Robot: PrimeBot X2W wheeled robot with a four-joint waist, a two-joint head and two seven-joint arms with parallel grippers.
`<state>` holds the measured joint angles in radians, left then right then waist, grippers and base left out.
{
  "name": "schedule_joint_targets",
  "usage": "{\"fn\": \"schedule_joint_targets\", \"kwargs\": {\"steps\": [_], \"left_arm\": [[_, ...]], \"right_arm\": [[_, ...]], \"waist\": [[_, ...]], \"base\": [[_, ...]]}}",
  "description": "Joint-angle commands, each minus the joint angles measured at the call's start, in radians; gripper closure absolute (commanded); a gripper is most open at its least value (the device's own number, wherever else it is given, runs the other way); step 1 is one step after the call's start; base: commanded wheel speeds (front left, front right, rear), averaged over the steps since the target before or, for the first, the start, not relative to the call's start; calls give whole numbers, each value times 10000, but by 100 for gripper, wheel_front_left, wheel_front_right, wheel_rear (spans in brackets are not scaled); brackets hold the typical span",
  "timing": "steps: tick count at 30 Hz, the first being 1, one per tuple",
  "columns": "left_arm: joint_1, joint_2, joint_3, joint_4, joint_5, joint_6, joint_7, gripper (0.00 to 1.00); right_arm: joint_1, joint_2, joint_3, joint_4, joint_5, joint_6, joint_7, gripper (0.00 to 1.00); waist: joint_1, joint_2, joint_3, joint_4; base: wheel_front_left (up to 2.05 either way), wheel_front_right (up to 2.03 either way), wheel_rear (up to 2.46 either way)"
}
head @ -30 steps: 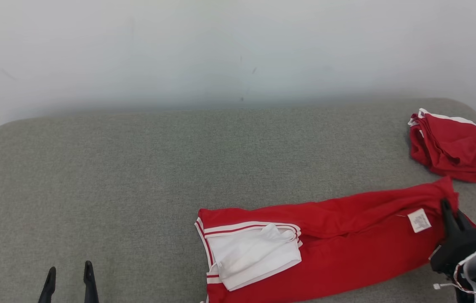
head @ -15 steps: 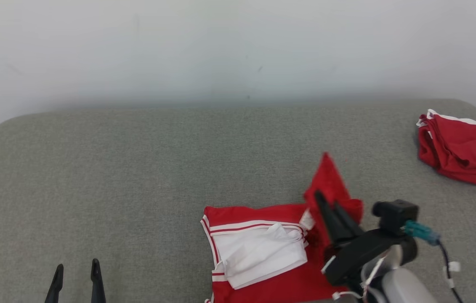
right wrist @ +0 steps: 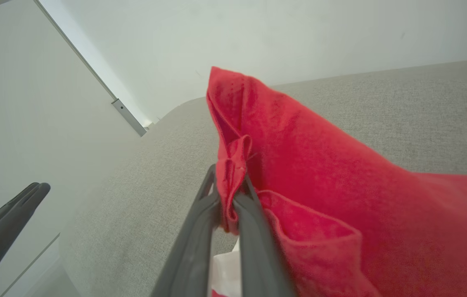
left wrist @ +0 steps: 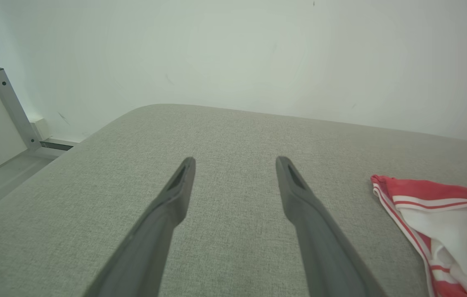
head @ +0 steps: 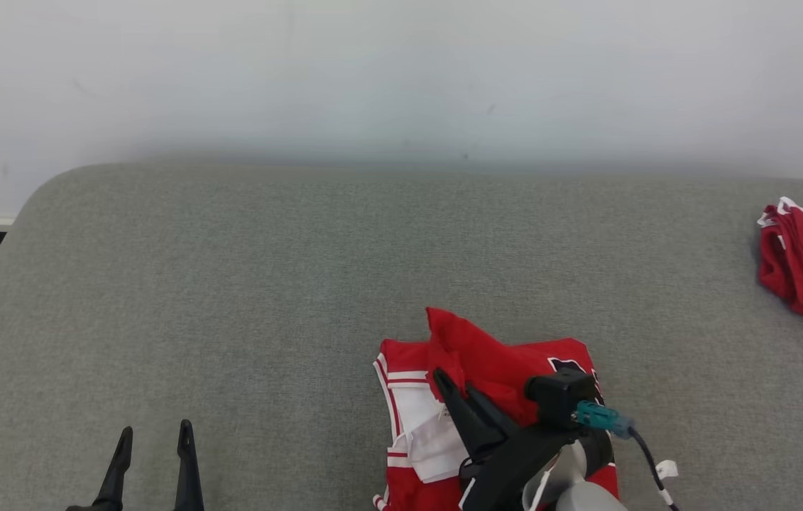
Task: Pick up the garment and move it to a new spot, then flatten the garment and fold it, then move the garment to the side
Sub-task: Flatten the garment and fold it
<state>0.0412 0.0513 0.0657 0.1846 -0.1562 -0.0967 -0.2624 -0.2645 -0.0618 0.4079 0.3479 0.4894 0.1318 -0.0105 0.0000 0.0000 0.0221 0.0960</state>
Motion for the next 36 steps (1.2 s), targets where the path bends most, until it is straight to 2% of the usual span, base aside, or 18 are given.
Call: {"fn": "schedule_joint_targets", "kwargs": {"steps": [1, 6, 7, 8, 9, 15, 20, 30, 36], "left_arm": [[-162, -15, -45, 58, -27, 25, -30, 0], [-226, -17, -83, 133, -63, 40, -30, 0], [-232, -17, -101, 155, -67, 38, -30, 0], [-232, -15, -104, 174, -69, 37, -30, 0], [-226, -15, -106, 189, -72, 35, -30, 0], [-102, -15, 12, 232, -109, 42, -30, 0], [-34, -16, 78, 209, -137, 79, -29, 0], [152, -16, 329, 11, 1, 28, -30, 0], [282, -16, 367, -145, 30, -4, -30, 0]], "right_arm": [[-191, 94, 204, 431, -36, -31, -241, 100], [-419, 133, 540, 1328, 213, -31, -619, 100], [-461, 138, 671, 1522, 328, -29, -695, 84], [-520, 142, 840, 1669, 401, -29, -767, 58], [-563, 144, 1001, 1765, 534, -29, -851, 0], [-818, 134, 1425, 1788, 594, -29, -1637, 0], [-764, -19, 1070, 1061, 348, -31, -2066, 0], [392, -901, -1064, -723, -190, -29, -2296, 0], [1287, -933, -2523, -1451, -619, -29, -2416, 0]], "waist": [[0, 0, 40, 190], [0, 0, 16, 288], [0, 0, 5, 311], [0, 0, -9, 327], [0, 0, -25, 333], [0, 0, -119, 204], [0, 0, -186, -2], [0, 0, -306, -314], [0, 0, -332, -392]], "base": [[0, 0, 0], [0, 0, 0], [0, 0, 0], [0, 0, 0], [0, 0, 0], [0, 0, 0], [0, 0, 0], [0, 0, 0], [0, 0, 0]]}}
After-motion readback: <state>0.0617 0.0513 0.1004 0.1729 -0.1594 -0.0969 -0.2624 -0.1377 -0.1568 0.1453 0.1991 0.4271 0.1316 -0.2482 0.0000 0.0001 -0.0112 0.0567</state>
